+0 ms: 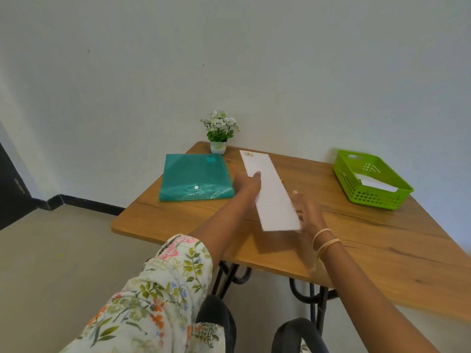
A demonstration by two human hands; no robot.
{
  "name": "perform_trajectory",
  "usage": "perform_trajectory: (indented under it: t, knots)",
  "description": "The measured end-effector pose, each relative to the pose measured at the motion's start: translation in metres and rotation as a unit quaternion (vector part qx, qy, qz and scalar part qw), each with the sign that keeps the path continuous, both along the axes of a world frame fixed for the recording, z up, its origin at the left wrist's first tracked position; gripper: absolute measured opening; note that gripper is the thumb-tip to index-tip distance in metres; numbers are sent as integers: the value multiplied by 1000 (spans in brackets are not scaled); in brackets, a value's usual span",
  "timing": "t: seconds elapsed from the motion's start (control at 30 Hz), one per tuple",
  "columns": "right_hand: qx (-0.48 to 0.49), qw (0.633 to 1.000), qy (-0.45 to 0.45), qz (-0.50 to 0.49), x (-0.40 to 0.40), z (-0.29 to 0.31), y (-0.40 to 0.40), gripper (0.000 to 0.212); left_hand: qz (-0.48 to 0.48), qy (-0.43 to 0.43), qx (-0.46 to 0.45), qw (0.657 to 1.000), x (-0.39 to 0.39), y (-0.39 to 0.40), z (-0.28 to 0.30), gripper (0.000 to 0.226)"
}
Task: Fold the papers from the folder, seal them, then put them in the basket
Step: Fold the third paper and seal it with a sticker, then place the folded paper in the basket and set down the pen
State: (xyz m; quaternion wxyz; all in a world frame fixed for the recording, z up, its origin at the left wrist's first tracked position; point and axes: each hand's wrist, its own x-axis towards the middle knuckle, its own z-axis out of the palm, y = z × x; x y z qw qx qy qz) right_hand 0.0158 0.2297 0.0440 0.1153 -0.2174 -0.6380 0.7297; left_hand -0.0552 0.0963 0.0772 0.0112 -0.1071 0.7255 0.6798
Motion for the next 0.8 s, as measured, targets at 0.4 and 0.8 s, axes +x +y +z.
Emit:
perform_trajectory:
  t: [0.4, 0.8]
  knots:
    - [-146, 985, 38, -82, -20, 40, 38, 40, -34, -40, 135, 989, -16, 68, 21, 27]
    - [-35, 925, 74, -371, -43, 67, 136, 39, -302, -68, 139, 941, 13, 164, 57, 8]
